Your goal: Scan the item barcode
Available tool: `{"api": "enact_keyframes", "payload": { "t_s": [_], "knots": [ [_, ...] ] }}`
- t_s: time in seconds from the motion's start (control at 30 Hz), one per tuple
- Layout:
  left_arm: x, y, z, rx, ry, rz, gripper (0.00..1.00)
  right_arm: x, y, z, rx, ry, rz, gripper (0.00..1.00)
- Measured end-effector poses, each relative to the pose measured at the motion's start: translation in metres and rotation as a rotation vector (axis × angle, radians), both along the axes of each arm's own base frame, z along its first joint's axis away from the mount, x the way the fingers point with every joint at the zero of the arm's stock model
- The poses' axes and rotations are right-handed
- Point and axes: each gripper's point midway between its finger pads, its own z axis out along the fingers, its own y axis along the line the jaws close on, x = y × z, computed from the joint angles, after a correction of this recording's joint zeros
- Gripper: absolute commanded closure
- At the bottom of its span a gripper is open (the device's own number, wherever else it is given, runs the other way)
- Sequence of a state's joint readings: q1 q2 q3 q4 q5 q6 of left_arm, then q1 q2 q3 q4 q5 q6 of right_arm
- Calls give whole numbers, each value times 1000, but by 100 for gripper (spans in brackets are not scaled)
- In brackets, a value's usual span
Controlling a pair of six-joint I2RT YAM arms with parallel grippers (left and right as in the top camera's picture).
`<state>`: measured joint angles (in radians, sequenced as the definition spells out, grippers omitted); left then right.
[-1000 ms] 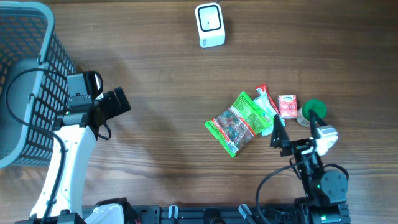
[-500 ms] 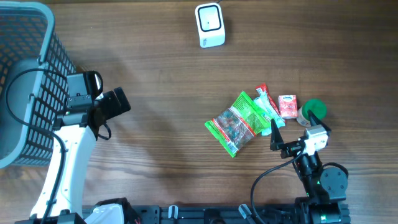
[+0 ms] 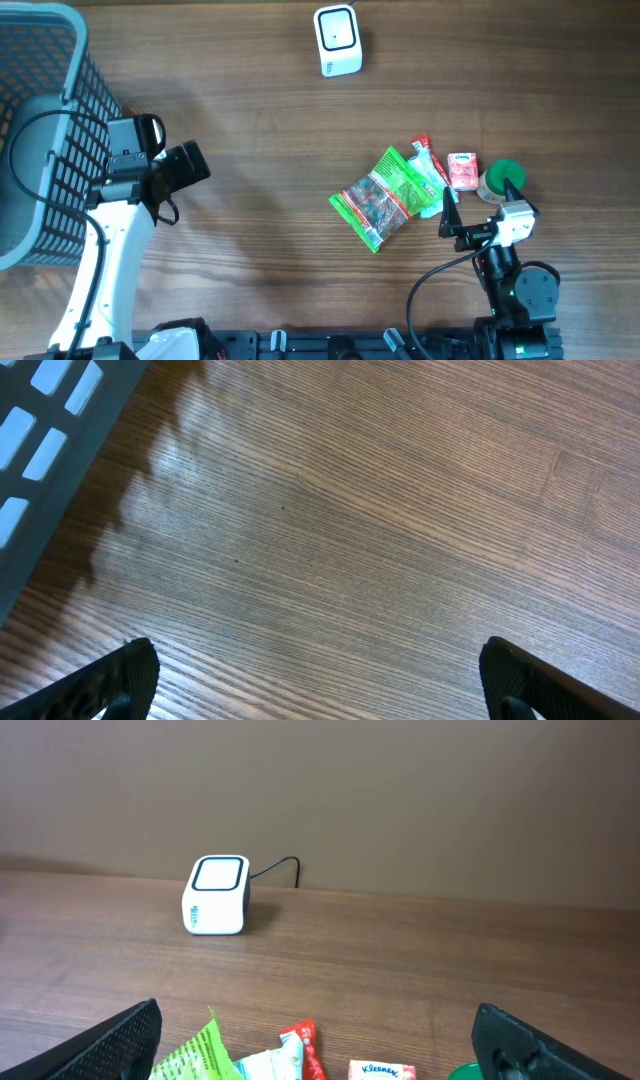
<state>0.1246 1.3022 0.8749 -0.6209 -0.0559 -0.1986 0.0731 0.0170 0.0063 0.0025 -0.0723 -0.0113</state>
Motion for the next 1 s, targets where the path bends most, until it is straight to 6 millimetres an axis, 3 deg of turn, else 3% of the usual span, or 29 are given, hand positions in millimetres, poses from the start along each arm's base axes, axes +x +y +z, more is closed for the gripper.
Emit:
{"api": "enact_keyframes", "payload": {
  "t_s": [1.0],
  "knots": [
    [0,0,0,0,0,0,0,0,-1,0,10,2,-3,0]
  ]
}}
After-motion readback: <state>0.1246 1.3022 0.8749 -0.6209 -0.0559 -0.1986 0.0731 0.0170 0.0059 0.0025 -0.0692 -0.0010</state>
